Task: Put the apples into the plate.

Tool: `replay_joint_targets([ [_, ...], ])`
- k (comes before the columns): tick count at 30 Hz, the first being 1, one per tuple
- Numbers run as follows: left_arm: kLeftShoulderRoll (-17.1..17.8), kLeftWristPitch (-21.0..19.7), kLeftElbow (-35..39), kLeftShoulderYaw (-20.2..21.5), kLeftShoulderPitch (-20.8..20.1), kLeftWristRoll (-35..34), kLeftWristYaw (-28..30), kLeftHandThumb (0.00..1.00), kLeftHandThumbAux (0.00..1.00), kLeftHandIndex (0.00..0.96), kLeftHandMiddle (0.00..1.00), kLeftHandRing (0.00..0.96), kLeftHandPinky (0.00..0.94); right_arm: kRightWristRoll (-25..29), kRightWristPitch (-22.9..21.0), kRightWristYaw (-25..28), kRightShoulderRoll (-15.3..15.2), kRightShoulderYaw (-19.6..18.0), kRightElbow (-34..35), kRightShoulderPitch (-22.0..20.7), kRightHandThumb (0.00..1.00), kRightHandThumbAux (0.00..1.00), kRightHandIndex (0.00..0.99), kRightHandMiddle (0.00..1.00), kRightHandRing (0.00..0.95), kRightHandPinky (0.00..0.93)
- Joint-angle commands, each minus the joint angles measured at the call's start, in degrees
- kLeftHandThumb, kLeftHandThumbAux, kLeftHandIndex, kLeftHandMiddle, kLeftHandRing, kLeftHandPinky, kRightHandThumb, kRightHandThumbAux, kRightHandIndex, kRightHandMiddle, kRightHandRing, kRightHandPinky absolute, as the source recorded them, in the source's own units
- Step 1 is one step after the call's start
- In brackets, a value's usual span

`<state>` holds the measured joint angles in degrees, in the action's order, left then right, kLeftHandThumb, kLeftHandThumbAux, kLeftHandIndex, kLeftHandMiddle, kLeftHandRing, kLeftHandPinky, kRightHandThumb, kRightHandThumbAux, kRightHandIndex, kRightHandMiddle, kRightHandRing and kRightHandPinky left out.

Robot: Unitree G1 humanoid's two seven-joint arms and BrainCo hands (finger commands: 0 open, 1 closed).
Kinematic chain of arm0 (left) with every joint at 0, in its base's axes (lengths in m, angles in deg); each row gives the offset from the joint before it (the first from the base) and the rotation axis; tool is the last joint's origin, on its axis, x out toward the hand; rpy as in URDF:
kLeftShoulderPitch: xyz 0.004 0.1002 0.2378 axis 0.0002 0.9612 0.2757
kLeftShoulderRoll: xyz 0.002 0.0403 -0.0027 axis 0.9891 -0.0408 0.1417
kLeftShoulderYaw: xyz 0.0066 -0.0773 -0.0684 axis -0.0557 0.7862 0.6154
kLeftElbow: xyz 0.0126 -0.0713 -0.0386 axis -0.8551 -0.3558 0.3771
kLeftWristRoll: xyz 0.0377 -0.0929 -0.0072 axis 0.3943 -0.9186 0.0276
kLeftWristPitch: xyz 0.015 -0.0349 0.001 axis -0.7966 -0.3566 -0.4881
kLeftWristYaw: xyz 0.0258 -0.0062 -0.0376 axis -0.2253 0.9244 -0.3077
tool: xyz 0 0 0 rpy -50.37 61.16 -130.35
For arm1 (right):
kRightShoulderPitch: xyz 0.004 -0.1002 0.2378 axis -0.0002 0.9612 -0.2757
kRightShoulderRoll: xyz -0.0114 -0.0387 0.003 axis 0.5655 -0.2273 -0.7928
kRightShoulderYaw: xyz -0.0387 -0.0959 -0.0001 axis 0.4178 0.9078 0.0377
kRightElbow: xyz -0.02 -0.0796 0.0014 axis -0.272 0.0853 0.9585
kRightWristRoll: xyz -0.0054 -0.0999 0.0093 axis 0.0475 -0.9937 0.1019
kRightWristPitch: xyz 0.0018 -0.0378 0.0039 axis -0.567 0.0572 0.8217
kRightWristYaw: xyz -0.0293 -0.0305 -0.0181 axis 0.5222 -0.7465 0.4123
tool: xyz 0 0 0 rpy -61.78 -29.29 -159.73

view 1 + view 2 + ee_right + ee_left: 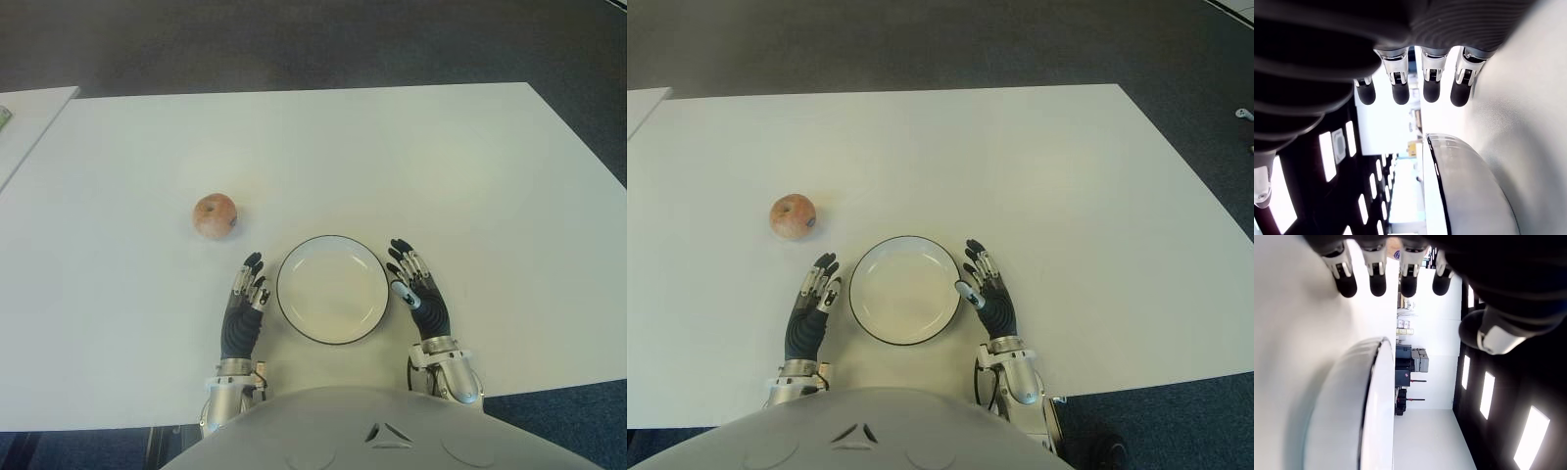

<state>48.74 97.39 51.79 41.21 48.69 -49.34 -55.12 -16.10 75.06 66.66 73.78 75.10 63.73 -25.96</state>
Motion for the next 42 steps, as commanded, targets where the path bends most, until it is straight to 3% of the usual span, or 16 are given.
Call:
replay_joint_targets([
  [1,0.4,-0.9,-0.6,0.3,-0.2,-0.4,0.3,0.083,0.416,0.000,0.000,0.000,0.000,-0.3,-2.7,-0.5,-0.1,-0.1,-1.7,1.5,0.064,0.514,0.000,0.000,0.000,0.000],
  [6,0.3,-0.1,-1.0,0.3,-0.3,-1.0,0.6,0.084,0.418,0.000,0.000,0.000,0.000,-0.2,-2.7,-0.6,0.0,-0.2,-1.9,1.4,0.060,0.526,0.000,0.000,0.000,0.000],
  [10,-0.1,-0.9,1.2,0.4,-0.9,-6.0,2.2,0.090,0.413,0.000,0.000,0.000,0.002,0.0,-2.5,-0.4,-0.1,-0.5,-2.7,0.7,0.061,0.532,0.000,0.000,0.000,0.000],
  [15,2.6,-12.3,15.4,4.1,-4.7,-8.8,1.6,0.120,0.435,0.000,0.000,0.000,0.020,0.2,-1.1,-0.1,-0.1,-0.9,-5.0,-0.2,0.062,0.535,0.000,0.000,0.000,0.000],
  [22,9.0,-10.1,14.4,11.2,-10.2,9.0,-2.3,0.219,0.543,0.000,0.000,0.000,0.048,0.1,2.1,0.5,-0.2,-0.9,-8.1,-2.0,0.063,0.486,0.000,0.000,0.000,0.000],
  [24,12.2,-10.0,15.6,13.0,-13.1,16.0,-3.3,0.231,0.554,0.000,0.000,0.000,0.048,0.2,2.6,0.4,-0.1,-1.0,-8.4,-2.1,0.063,0.473,0.000,0.000,0.000,0.000],
  [30,16.9,-7.3,16.8,15.2,-15.8,29.8,-7.6,0.267,0.521,0.018,0.000,0.000,0.023,-0.1,2.3,0.2,-0.2,-1.0,-8.5,-2.3,0.067,0.459,0.000,0.000,0.000,0.000],
  [34,18.8,-9.5,21.0,16.2,-16.9,39.9,-9.2,0.302,0.467,0.038,0.000,0.000,0.006,-0.3,1.2,0.3,-0.7,-1.2,-8.2,-2.1,0.073,0.471,0.000,0.000,0.000,0.000],
  [38,24.4,-16.2,26.9,17.4,-22.3,53.3,0.0,0.330,0.408,0.080,0.003,0.000,0.001,0.8,1.2,0.5,-0.4,-1.7,-9.2,-2.3,0.077,0.496,0.000,0.000,0.000,0.000],
  [42,30.1,-17.4,21.9,16.2,-27.5,60.6,2.3,0.337,0.375,0.101,0.001,0.000,0.000,0.3,2.0,0.3,-0.3,-1.7,-10.2,-2.7,0.079,0.517,0.000,0.000,0.000,0.000],
])
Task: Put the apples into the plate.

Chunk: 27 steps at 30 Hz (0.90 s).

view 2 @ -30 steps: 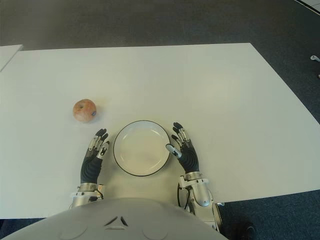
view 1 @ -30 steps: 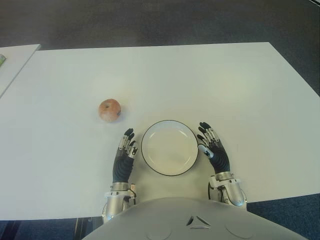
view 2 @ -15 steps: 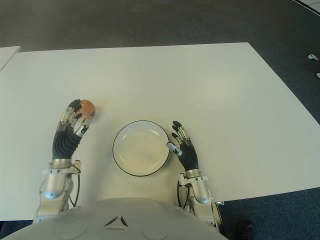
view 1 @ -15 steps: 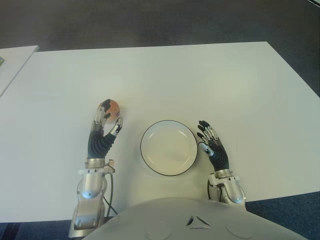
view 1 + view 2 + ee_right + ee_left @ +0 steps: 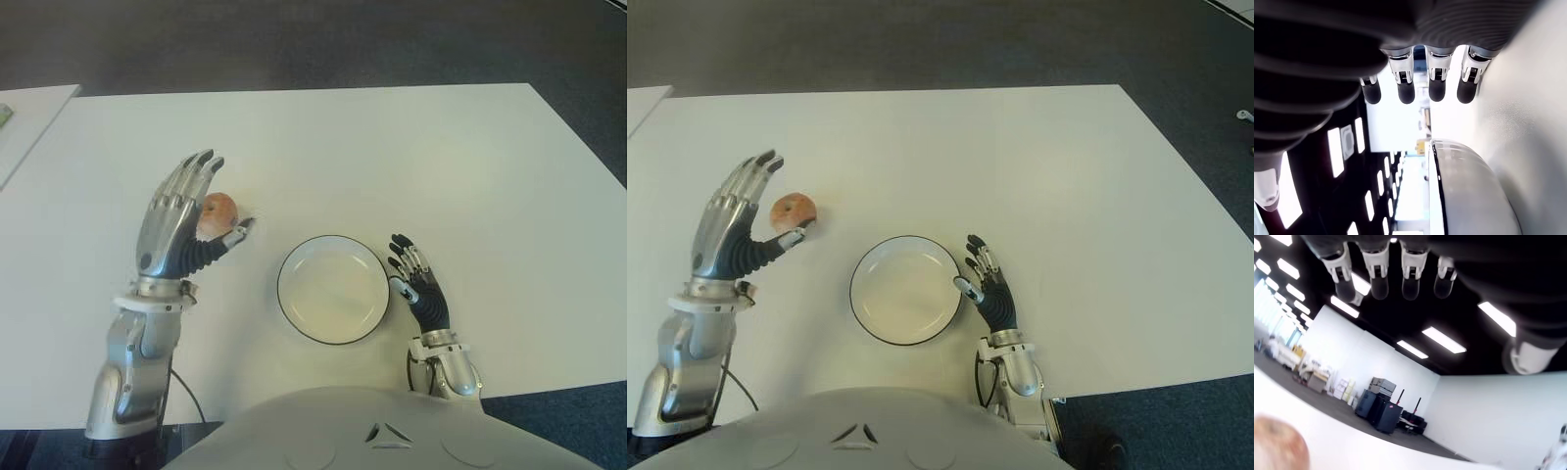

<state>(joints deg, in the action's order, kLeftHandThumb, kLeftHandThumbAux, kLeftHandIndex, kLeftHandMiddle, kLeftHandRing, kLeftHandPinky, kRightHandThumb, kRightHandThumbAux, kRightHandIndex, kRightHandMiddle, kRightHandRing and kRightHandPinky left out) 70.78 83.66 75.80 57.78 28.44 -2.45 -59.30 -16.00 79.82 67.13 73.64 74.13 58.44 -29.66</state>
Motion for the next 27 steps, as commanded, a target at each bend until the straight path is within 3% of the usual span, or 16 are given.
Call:
replay_joint_targets([
  [1,8.7,-3.9,-3.1,-0.7,-8.0,14.6,6.6,0.338,0.372,0.102,0.000,0.000,0.000,0.1,-2.7,-0.3,-0.2,-0.8,-5.0,1.0,0.079,0.519,0.000,0.000,0.000,0.000],
  [7,14.5,-4.2,-12.5,-3.9,-14.4,19.1,7.0,0.343,0.338,0.090,0.000,0.000,0.000,-0.4,-1.6,-0.8,0.0,-0.8,-5.2,1.1,0.075,0.518,0.000,0.000,0.000,0.000],
  [14,20.5,-3.7,-20.5,-7.1,-20.3,19.0,8.6,0.327,0.298,0.051,0.000,0.000,0.000,-0.9,0.0,-1.2,0.0,-1.1,-6.0,0.8,0.071,0.502,0.000,0.000,0.000,0.000],
  [17,22.9,-2.2,-28.1,-9.5,-25.2,17.9,8.7,0.313,0.273,0.035,0.000,0.000,0.000,-0.8,1.2,-0.8,-0.5,-1.3,-6.5,0.8,0.070,0.499,0.000,0.000,0.000,0.000],
  [22,23.1,-0.5,-40.5,-14.6,-31.3,16.7,8.1,0.300,0.242,0.014,0.000,0.000,0.000,0.1,2.4,-0.2,-0.8,-1.7,-7.3,0.5,0.069,0.496,0.000,0.000,0.000,0.000],
  [27,23.4,0.3,-46.4,-17.8,-33.1,15.5,7.0,0.292,0.237,0.004,0.000,0.000,0.000,0.7,2.3,0.1,-1.0,-2.2,-7.4,0.6,0.064,0.491,0.000,0.000,0.000,0.000],
])
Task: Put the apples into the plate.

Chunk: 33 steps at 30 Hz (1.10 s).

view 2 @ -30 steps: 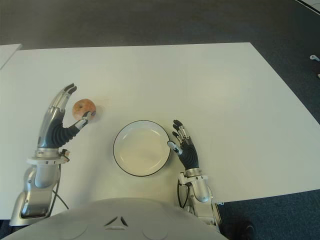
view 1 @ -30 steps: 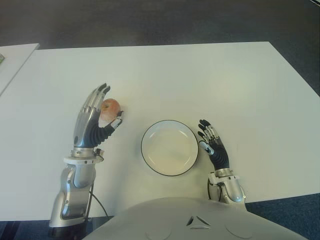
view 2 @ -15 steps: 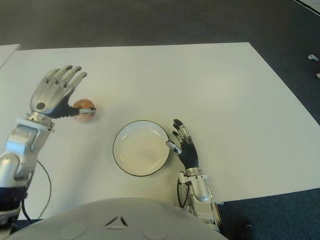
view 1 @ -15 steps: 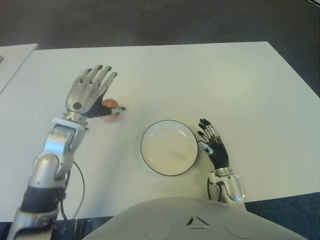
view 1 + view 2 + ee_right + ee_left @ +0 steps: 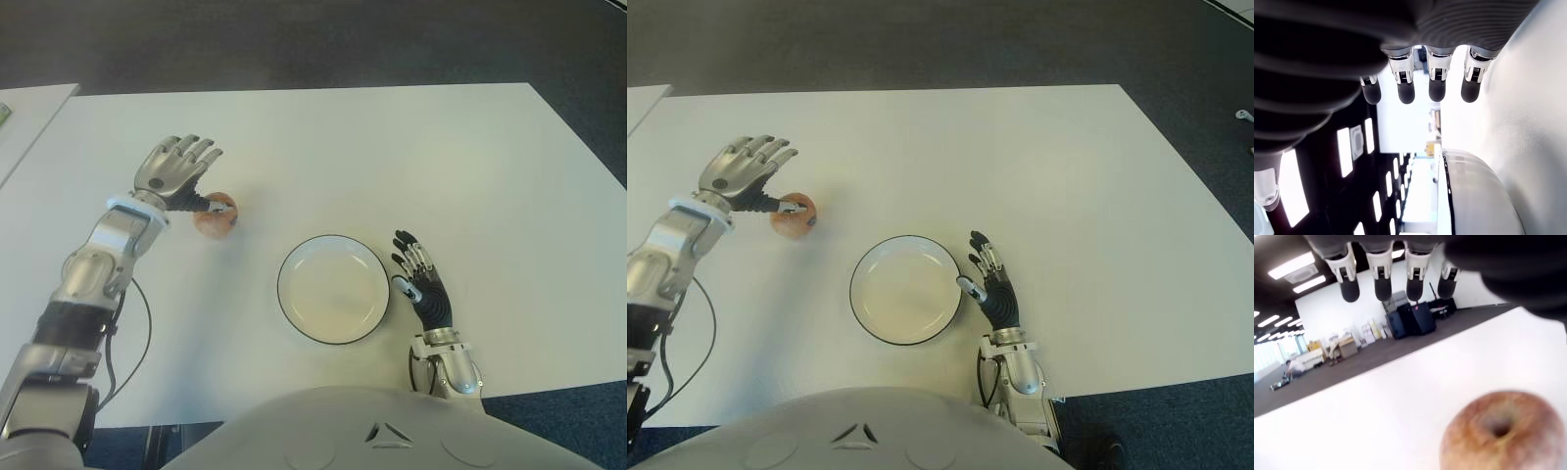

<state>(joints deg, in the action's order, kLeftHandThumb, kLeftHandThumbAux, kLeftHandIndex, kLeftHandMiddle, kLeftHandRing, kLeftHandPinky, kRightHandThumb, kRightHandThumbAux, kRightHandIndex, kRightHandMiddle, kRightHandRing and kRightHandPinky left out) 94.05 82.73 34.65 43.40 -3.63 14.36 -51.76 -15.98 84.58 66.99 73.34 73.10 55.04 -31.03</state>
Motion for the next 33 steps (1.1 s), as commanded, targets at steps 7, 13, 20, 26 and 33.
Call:
replay_joint_targets([
  [7,0.5,1.7,-11.2,-6.6,-1.9,-3.0,-3.6,0.291,0.249,0.002,0.000,0.000,0.000,1.3,-3.2,0.4,-0.9,-1.8,-3.4,2.5,0.061,0.490,0.000,0.000,0.000,0.000],
  [13,0.4,1.6,-16.5,-9.5,-4.1,-3.4,-5.7,0.286,0.257,0.000,0.000,0.000,0.000,1.7,-3.7,0.4,-0.9,-2.2,-3.5,2.5,0.061,0.494,0.000,0.000,0.000,0.000],
  [20,0.3,1.8,-20.9,-12.2,-5.4,-4.5,-7.5,0.279,0.260,0.000,0.000,0.000,0.000,1.9,-3.5,0.8,-1.2,-2.5,-3.5,2.6,0.064,0.496,0.000,0.000,0.000,0.000],
  [26,0.4,1.6,-22.0,-13.9,-5.4,-5.7,-8.4,0.286,0.257,0.000,0.000,0.000,0.000,1.8,-3.0,1.3,-1.8,-2.7,-3.8,2.3,0.055,0.491,0.000,0.000,0.000,0.000],
  [33,0.3,1.0,-22.0,-15.1,-4.6,-7.3,-8.4,0.291,0.258,0.000,0.000,0.000,0.005,1.4,-2.6,1.5,-2.2,-2.8,-4.1,2.2,0.049,0.490,0.000,0.000,0.000,0.000],
])
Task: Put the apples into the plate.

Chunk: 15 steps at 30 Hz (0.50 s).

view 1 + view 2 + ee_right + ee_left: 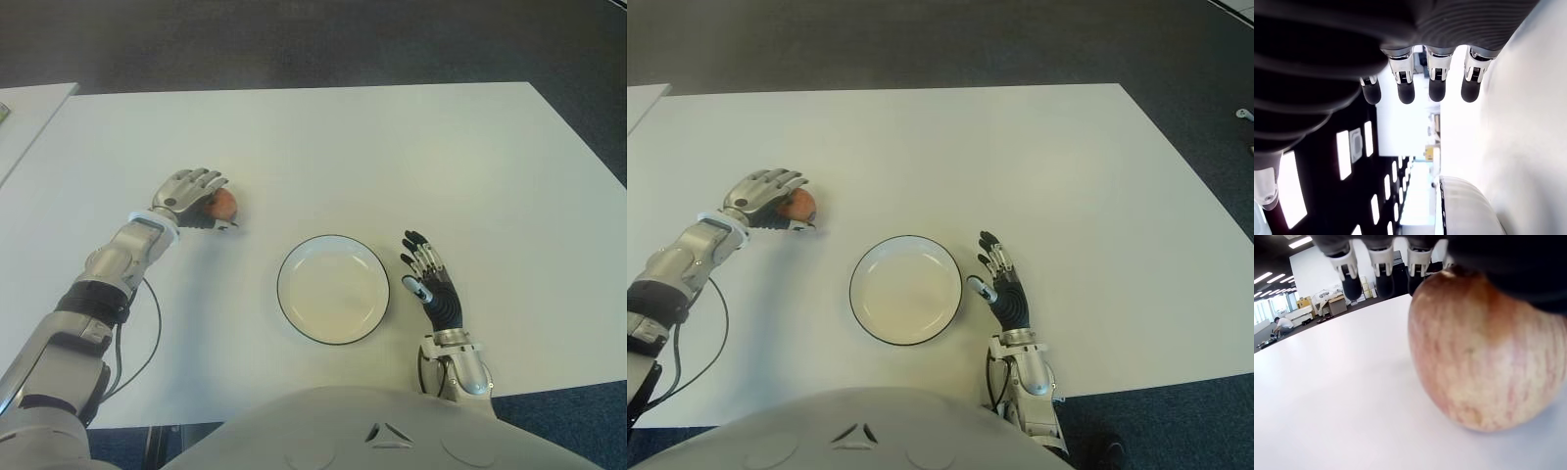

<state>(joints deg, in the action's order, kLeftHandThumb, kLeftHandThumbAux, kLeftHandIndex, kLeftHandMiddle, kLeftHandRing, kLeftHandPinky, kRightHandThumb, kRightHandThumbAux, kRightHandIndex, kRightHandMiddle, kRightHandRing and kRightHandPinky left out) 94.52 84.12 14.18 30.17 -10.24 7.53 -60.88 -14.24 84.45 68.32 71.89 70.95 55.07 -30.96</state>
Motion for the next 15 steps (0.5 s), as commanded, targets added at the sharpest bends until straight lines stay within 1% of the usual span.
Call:
replay_joint_targets([
  [1,-0.1,-0.5,-1.6,-2.1,2.1,-0.7,0.7,0.291,0.259,0.000,0.000,0.000,0.005,-0.4,-2.4,0.2,-0.8,-0.7,-4.2,2.2,0.047,0.492,0.000,0.000,0.000,0.000],
  [6,-0.4,-1.2,-1.4,-2.6,2.5,-1.8,1.2,0.293,0.263,0.000,0.000,0.000,0.004,-0.3,-1.9,0.5,-1.0,-1.0,-4.6,2.0,0.043,0.500,0.000,0.000,0.000,0.000],
  [15,-0.5,-1.8,-0.9,-3.2,3.5,-3.6,1.7,0.303,0.260,0.000,0.000,0.000,0.002,-0.2,-2.3,0.4,-1.0,-1.5,-4.3,1.9,0.043,0.515,0.000,0.000,0.000,0.000],
])
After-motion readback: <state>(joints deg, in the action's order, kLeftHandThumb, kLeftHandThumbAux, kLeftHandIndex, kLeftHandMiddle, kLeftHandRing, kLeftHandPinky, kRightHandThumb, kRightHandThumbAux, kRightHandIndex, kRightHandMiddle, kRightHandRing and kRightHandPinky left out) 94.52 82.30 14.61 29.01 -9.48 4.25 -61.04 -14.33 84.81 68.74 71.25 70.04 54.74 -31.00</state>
